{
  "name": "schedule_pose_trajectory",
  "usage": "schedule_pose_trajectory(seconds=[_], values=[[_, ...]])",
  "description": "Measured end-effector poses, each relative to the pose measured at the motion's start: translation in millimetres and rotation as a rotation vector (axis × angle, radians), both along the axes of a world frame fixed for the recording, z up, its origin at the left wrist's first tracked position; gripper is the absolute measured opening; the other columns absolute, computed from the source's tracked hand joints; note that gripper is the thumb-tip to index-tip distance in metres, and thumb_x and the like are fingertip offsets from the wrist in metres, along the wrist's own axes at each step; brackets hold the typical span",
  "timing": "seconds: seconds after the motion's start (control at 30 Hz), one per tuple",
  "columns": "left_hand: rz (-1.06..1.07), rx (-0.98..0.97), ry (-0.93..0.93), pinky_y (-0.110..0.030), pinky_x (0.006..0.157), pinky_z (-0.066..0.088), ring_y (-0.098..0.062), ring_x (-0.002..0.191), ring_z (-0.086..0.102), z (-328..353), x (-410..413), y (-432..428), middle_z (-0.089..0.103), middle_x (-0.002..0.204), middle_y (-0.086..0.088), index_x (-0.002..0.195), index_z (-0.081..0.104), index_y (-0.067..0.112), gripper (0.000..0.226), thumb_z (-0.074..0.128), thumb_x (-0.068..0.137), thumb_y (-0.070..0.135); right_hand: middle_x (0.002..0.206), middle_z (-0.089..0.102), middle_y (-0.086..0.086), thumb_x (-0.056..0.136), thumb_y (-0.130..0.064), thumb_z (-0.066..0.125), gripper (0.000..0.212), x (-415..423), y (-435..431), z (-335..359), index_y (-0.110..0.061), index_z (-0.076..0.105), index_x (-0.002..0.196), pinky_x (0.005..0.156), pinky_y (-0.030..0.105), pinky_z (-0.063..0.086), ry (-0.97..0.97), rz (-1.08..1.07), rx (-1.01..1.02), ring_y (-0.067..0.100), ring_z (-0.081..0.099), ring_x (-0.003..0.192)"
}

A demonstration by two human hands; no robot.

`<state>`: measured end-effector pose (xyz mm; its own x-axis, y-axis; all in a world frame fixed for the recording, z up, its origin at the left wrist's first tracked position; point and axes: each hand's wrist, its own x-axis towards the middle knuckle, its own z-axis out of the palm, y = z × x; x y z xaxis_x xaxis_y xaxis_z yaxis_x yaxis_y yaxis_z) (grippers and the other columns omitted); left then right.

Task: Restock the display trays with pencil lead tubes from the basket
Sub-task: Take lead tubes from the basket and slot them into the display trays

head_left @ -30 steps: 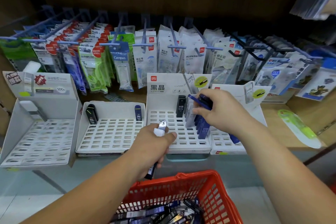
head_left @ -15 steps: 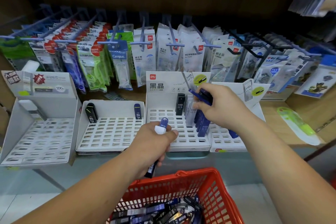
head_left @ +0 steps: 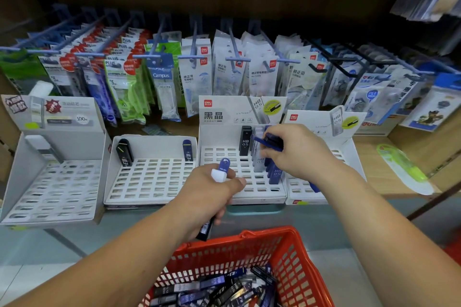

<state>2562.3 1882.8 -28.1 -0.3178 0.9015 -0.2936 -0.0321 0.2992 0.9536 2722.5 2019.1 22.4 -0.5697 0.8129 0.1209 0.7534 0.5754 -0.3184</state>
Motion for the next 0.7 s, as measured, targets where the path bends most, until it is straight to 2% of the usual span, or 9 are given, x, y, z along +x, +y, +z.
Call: schedule_pose_trajectory(seconds=[0.1,0.17,0.23,0.33,0.4,0.47,0.53,0.6,0.7], values=[[-0.006,-0.008,-0.004,-0.027,0.045,0.037,-0.02,0.041,0.038,3.4,-3.3,-3.3,0.053,0.053,-0.002,0.107,0.064,0.016,0.028,0.081,0.087,0.024,0.085,0.047,-0.011,0.091,-0.04,0.074,0.037,-2.8,-5.8,9.1,-0.035,0.045,0.068,0.068,0.034,0.041,-0.076,0.014,0.003,0.019,0.05,0.086],[-0.019,-0.02,0.0,-0.028,0.045,0.037,-0.02,0.042,0.038,6.7,-6.9,-8.2,0.052,0.051,0.0,0.108,0.064,0.017,0.03,0.083,0.086,0.024,0.085,0.051,-0.01,0.092,-0.039,0.071,0.03,-4.6,-11.7,16.0,-0.033,0.049,0.073,0.068,0.035,0.045,-0.019,0.014,0.035,0.02,0.053,0.085],[-0.034,-0.024,0.018,-0.028,0.045,0.037,-0.02,0.042,0.038,11.5,-10.3,-13.6,0.052,0.053,-0.002,0.106,0.064,0.015,0.028,0.083,0.086,0.024,0.081,0.063,-0.008,0.091,-0.034,0.074,0.018,-10.9,-22.8,24.0,-0.029,0.062,0.079,0.071,0.036,0.051,0.198,0.037,-0.059,0.019,0.06,0.08],[-0.056,0.002,0.064,-0.028,0.043,0.037,-0.02,0.041,0.038,20.4,-14.7,-20.4,0.051,0.059,-0.008,0.097,0.064,0.009,0.021,0.078,0.089,0.022,0.081,0.074,-0.002,0.088,-0.025,0.078,0.008,-33.3,-51.5,32.5,-0.019,0.074,0.086,0.066,0.028,0.053,0.464,0.128,-0.385,0.013,0.066,0.07],[-0.083,0.029,0.103,-0.027,0.042,0.036,-0.02,0.04,0.038,27.1,-19.0,-25.6,0.05,0.059,-0.009,0.088,0.062,0.007,0.017,0.073,0.091,0.019,0.075,0.071,-0.003,0.088,-0.021,0.079,0.008,-47.8,-67.4,27.1,-0.014,0.076,0.091,0.059,0.019,0.047,0.502,0.178,-0.516,0.006,0.06,0.062],[-0.099,0.051,0.127,-0.027,0.043,0.035,-0.021,0.04,0.037,32.9,-26.2,-32.2,0.048,0.054,-0.007,0.08,0.057,0.011,0.018,0.069,0.093,0.017,0.064,0.064,-0.006,0.089,-0.018,0.078,0.006,-60.9,-75.7,19.7,-0.014,0.075,0.093,0.048,0.017,0.04,0.539,0.18,-0.589,0.003,0.051,0.051],[-0.102,0.063,0.138,-0.027,0.044,0.035,-0.021,0.04,0.037,36.8,-34.8,-39.0,0.048,0.053,-0.005,0.077,0.055,0.014,0.02,0.067,0.093,0.016,0.061,0.06,-0.007,0.089,-0.014,0.076,0.005,-70.5,-78.1,17.4,-0.015,0.073,0.092,0.043,0.019,0.035,0.583,0.146,-0.648,0.006,0.045,0.045],[-0.089,0.071,0.151,-0.026,0.043,0.033,-0.02,0.039,0.037,37.9,-44.5,-45.5,0.05,0.056,-0.006,0.078,0.056,0.015,0.018,0.067,0.092,0.016,0.063,0.058,0.001,0.09,-0.009,0.074,0.006,-78.8,-79.3,18.8,-0.013,0.07,0.09,0.042,0.02,0.033,0.632,0.132,-0.695,0.013,0.041,0.045],[-0.053,0.048,0.176,-0.024,0.041,0.032,-0.019,0.037,0.036,34.9,-60.7,-55.4,0.051,0.062,-0.01,0.084,0.06,0.015,0.014,0.07,0.092,0.02,0.06,0.054,0.001,0.092,-0.008,0.072,0.005,-88.0,-74.6,21.0,-0.011,0.069,0.094,0.042,0.024,0.032,0.702,0.084,-0.673,0.015,0.038,0.045]])
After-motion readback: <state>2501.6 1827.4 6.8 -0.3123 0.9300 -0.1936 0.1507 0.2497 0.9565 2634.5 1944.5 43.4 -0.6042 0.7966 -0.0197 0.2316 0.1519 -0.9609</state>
